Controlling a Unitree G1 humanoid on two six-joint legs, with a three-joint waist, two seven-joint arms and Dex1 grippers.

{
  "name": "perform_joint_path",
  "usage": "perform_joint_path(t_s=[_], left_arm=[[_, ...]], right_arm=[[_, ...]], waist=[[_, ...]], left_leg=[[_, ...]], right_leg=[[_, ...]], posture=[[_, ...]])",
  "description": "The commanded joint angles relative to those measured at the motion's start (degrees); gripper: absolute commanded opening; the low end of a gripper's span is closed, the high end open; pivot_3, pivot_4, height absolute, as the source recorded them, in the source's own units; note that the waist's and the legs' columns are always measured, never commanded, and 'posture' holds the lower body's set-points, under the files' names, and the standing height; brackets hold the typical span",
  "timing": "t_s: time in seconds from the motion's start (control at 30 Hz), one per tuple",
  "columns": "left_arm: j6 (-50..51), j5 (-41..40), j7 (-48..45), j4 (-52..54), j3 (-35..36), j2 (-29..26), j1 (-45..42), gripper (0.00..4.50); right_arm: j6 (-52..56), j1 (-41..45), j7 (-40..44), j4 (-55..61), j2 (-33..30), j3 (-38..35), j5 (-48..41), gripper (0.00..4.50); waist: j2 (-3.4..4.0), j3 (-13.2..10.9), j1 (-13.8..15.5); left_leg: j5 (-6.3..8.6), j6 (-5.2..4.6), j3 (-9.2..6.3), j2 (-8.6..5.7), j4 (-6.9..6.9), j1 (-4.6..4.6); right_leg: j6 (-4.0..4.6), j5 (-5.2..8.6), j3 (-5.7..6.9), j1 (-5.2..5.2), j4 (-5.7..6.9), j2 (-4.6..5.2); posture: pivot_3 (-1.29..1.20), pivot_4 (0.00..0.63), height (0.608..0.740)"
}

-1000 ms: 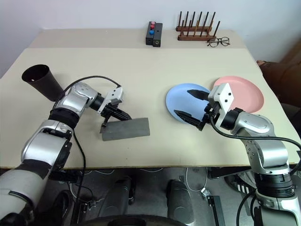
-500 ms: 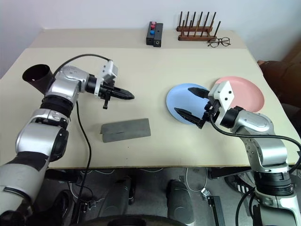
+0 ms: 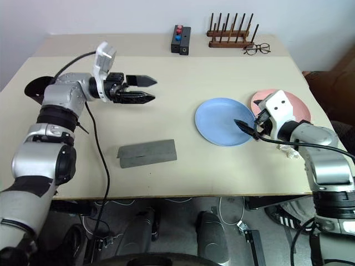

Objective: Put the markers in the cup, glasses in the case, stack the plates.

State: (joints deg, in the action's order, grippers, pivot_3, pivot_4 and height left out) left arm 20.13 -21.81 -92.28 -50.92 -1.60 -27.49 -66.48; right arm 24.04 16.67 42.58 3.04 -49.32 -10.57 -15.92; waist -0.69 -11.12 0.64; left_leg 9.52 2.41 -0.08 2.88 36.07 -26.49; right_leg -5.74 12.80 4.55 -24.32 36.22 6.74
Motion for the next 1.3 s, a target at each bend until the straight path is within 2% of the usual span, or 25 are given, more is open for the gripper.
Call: perform_joint_path(t_s=[0.03,0.37,0.7,0.77,0.83,1.03,1.17,1.3], left_arm=[[1.85,-3.52,-0.22,5.63,-0.78,-1.49,0.73,4.46],[3.87,-5.94,-0.22,12.52,-2.21,-1.69,4.58,4.46],[11.93,-8.04,-0.22,20.23,-1.78,-3.48,8.13,4.46],[13.19,-7.95,-0.17,21.61,-1.41,-3.61,8.98,4.50],[15.32,-8.19,0.23,23.79,-1.26,-3.95,10.07,4.50],[18.13,-8.05,1.99,27.80,-0.68,-4.98,12.31,4.50],[16.22,-7.58,4.44,27.73,0.44,-4.71,12.98,4.50],[14.80,-8.37,6.83,27.17,2.32,-3.67,12.92,4.50]], right_arm=[[-0.26,-0.39,0.19,-1.96,-3.73,-3.96,1.52,4.50],[-9.29,-0.17,1.88,-15.99,-10.67,2.22,12.55,4.50],[-10.74,9.76,4.02,-28.85,-5.08,5.59,12.42,4.50],[-11.17,11.30,4.72,-31.75,-4.07,6.11,12.83,3.98],[-12.30,11.37,6.08,-33.53,-4.16,7.36,13.96,3.22],[-13.53,12.57,7.62,-36.43,-4.14,8.35,14.40,0.20],[-14.14,14.18,6.75,-38.35,-4.04,7.77,14.83,0.09],[-16.92,17.25,1.70,-40.89,-4.42,6.28,15.92,0.09]], waist=[[0.00,0.00,0.07],[0.00,0.00,-0.07],[0.02,0.00,-0.45],[0.03,0.00,-0.44],[0.04,0.00,-0.21],[0.04,0.00,-0.13],[0.02,0.00,-0.14],[0.03,0.00,-0.10]], left_leg=[[0.00,0.00,0.00,0.00,0.00,0.00],[0.00,0.00,0.01,0.00,0.01,0.02],[0.00,0.00,0.00,0.00,-0.02,0.04],[0.00,0.00,0.01,0.00,0.00,0.04],[0.00,0.00,0.01,0.00,0.00,0.03],[-0.01,0.01,0.01,-0.01,0.02,0.03],[-0.01,0.01,-0.01,0.00,0.01,0.07],[-0.01,0.01,0.01,-0.01,0.04,0.06]], right_leg=[[0.00,0.00,0.00,0.00,0.00,0.00],[0.02,0.01,-0.01,0.01,-0.01,0.00],[0.01,0.01,-0.01,0.01,0.00,0.00],[0.01,0.00,-0.01,0.01,0.00,0.00],[0.00,0.00,-0.01,0.01,0.00,0.00],[0.01,0.00,-0.01,0.02,-0.01,0.00],[0.01,0.01,-0.01,0.07,0.00,0.00],[0.01,0.00,-0.01,0.07,-0.01,0.00]], posture=[[0.00,0.150,0.740],[0.00,0.150,0.740],[0.00,0.150,0.740],[0.00,0.150,0.740],[0.00,0.150,0.740],[0.00,0.150,0.740],[0.00,0.150,0.740],[0.00,0.150,0.740]])
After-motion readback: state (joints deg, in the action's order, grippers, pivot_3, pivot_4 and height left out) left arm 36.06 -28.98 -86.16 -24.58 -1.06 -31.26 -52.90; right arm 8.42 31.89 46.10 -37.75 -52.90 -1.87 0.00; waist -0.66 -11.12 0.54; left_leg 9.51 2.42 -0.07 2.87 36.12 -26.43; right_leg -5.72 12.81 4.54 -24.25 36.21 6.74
